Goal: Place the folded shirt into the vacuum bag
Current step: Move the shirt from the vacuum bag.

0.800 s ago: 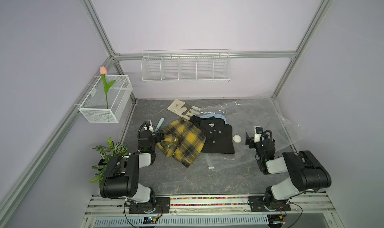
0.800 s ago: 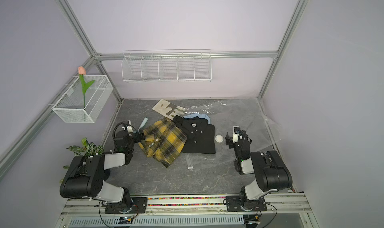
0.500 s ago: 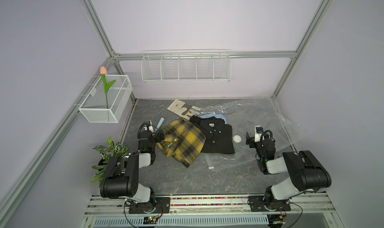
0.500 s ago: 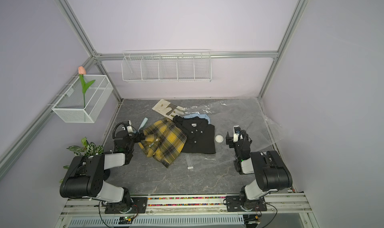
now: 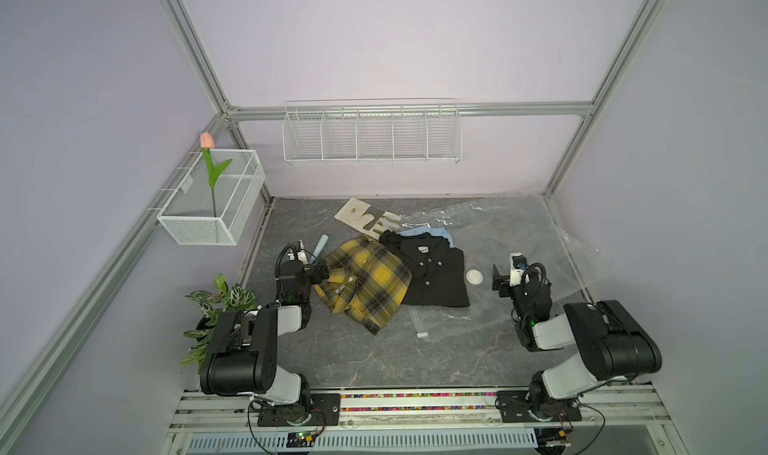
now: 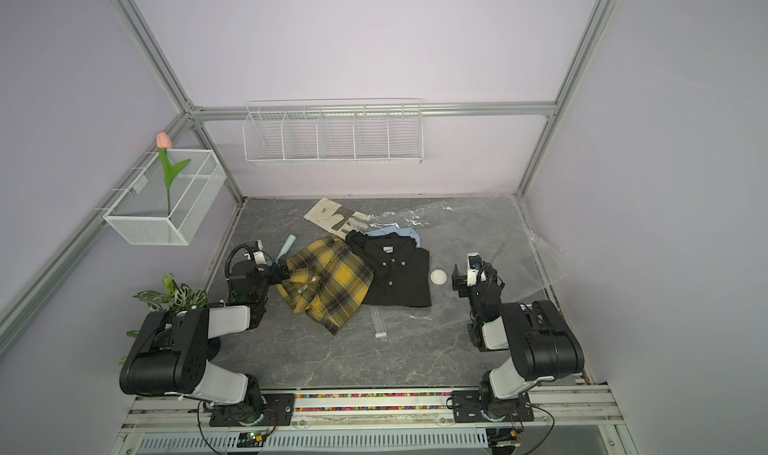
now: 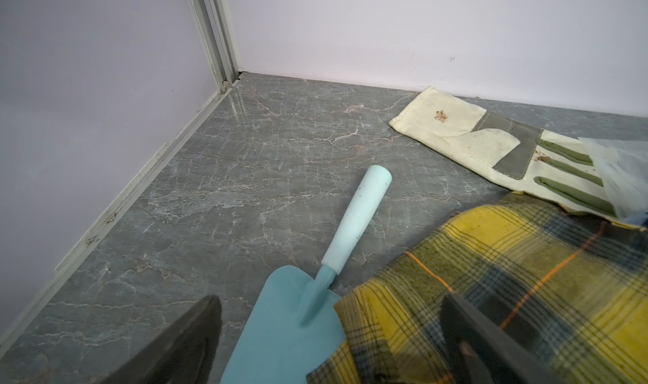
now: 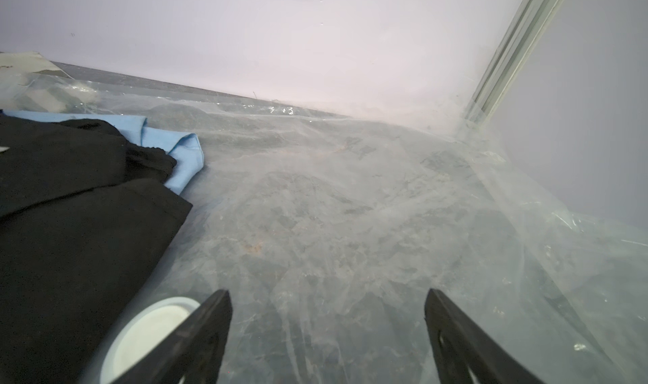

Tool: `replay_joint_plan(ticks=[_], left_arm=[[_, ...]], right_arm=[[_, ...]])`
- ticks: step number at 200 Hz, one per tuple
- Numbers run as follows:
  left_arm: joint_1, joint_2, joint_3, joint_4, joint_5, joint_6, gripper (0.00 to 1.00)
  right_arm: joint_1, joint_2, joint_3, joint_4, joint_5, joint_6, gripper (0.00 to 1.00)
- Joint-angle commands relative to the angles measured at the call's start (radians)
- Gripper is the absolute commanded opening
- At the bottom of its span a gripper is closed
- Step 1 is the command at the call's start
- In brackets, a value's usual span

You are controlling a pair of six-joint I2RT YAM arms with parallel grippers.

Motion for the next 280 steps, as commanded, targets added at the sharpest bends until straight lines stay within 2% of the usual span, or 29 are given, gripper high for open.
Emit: replay_joint_plan(ticks=[1, 38, 57, 74, 85, 95, 114, 134, 145, 154, 165, 175, 180, 185, 200, 228, 235, 246, 264, 272, 280], left_arm=[[0.006, 0.013, 0.023, 0.015, 0.01, 0.01, 1.0], [0.021, 0.015, 0.026, 0.012, 0.038, 0.003, 0.99], [0.021, -0.011, 0.026, 0.006, 0.046, 0.023, 0.99], [0.013, -0.107, 0.076, -0.166, -0.014, 0.005, 0.99], [-0.016, -0.174, 0.085, -0.225, -0.101, 0.001, 0.99], [-0.054, -0.242, 0.09, -0.266, -0.183, -0.026, 0.99], [-0.123, -0.347, 0.133, -0.36, -0.238, -0.024, 0.99], [-0.148, -0.403, 0.265, -0.55, -0.26, -0.154, 0.99], [-0.148, -0.412, 0.352, -0.679, -0.254, -0.264, 0.99], [-0.147, -0.411, 0.415, -0.769, -0.224, -0.355, 0.99], [-0.142, -0.417, 0.482, -0.88, -0.193, -0.445, 0.99], [-0.135, -0.421, 0.502, -0.932, -0.178, -0.535, 1.0], [-0.125, -0.424, 0.497, -0.917, -0.129, -0.527, 1.0], [-0.118, -0.43, 0.488, -0.896, -0.068, -0.502, 1.0], [-0.118, -0.441, 0.47, -0.848, 0.057, -0.406, 0.96], [-0.186, -0.369, 0.583, -1.049, 0.026, -0.366, 0.89], [-0.226, -0.347, 0.606, -1.077, 0.021, -0.362, 0.89], [-0.305, -0.312, 0.627, -1.093, -0.017, -0.363, 0.88], [-0.445, -0.252, 0.651, -1.075, -0.091, -0.355, 0.89], [-0.499, -0.226, 0.655, -1.05, -0.128, -0.349, 0.89], [-0.533, -0.202, 0.657, -1.024, -0.143, -0.349, 0.89]], right_arm=[[-0.022, 0.027, -0.012, 0.094, 0.067, 0.038, 0.89], [-0.056, -0.021, 0.033, -0.046, 0.019, 0.072, 0.89], [-0.039, -0.069, -0.002, -0.019, 0.111, 0.081, 0.89], [-0.002, -0.203, -0.027, -0.085, 0.211, 0.071, 0.89], [0.044, -0.326, 0.001, -0.254, 0.304, 0.07, 0.89], [0.067, -0.434, 0.059, -0.474, 0.354, 0.131, 0.89], [0.087, -0.548, 0.156, -0.713, 0.394, 0.198, 0.89], [0.108, -0.646, 0.29, -1.033, 0.447, 0.287, 0.89], [0.109, -0.681, 0.367, -1.206, 0.361, 0.321, 0.89], [0.105, -0.707, 0.385, -1.224, 0.208, 0.339, 0.89], [0.061, -0.763, 0.318, -1.081, 0.109, 0.592, 0.89], [-0.033, -0.821, 0.22, -0.85, -0.151, 0.731, 0.9], [-0.062, -0.819, 0.189, -0.79, -0.213, 0.811, 0.96], [-0.079, -0.806, 0.216, -0.855, -0.247, 0.85, 1.0], [-0.079, -0.733, 0.375, -1.163, -0.333, 0.747, 0.94], [-0.056, -0.628, 0.508, -1.499, -0.317, 0.684, 0.85], [-0.054, -0.587, 0.548, -1.589, -0.296, 0.687, 0.81], [-0.041, -0.519, 0.615, -1.679, -0.317, 0.654, 0.81], [0.05, -0.379, 0.786, -1.912, -0.132, 0.548, 0.9], [0.077, -0.322, 0.832, -1.977, -0.031, 0.516, 0.93], [0.088, -0.28, 0.866, -2.016, 0.016, 0.49, 0.98]])
